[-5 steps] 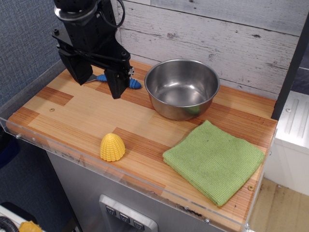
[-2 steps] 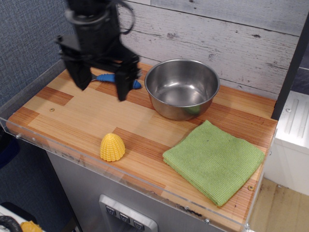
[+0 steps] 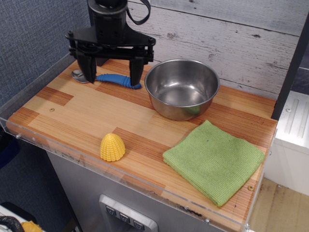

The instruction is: Move the pot to the bottom left corner of the table.

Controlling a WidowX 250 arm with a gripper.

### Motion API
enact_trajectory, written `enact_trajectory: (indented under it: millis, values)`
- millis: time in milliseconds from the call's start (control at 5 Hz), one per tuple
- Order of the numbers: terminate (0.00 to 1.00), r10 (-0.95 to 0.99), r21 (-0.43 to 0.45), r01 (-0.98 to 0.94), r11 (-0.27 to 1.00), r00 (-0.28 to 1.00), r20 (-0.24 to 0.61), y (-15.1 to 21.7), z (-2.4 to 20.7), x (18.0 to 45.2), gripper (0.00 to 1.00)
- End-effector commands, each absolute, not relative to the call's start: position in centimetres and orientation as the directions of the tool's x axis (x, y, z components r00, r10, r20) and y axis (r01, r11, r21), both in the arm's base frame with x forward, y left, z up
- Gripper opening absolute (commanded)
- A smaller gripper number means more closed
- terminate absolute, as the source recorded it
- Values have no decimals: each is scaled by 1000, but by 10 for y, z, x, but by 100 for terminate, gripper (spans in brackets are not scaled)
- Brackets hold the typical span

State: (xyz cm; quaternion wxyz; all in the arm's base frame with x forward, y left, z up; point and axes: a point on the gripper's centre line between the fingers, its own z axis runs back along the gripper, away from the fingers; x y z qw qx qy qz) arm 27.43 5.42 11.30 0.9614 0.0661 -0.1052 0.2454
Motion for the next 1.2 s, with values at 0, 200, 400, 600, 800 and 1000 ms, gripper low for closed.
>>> enact_trajectory:
  millis: [0, 200, 400, 600, 800, 1000]
  values:
    - [0, 671, -127, -666, 735, 689, 274, 60, 101, 308, 100]
    - [0, 686, -191, -661, 726, 672, 280, 54, 90, 327, 100]
    - [0, 681, -218, -646, 731, 680, 271, 37, 83, 353, 100]
    - [0, 673, -210, -640, 739, 688, 272, 28, 76, 366, 100]
    - [0, 653, -166, -633, 756, 713, 255, 23, 64, 367, 100]
    - [0, 626, -98, -624, 775, 738, 253, 28, 61, 353, 100]
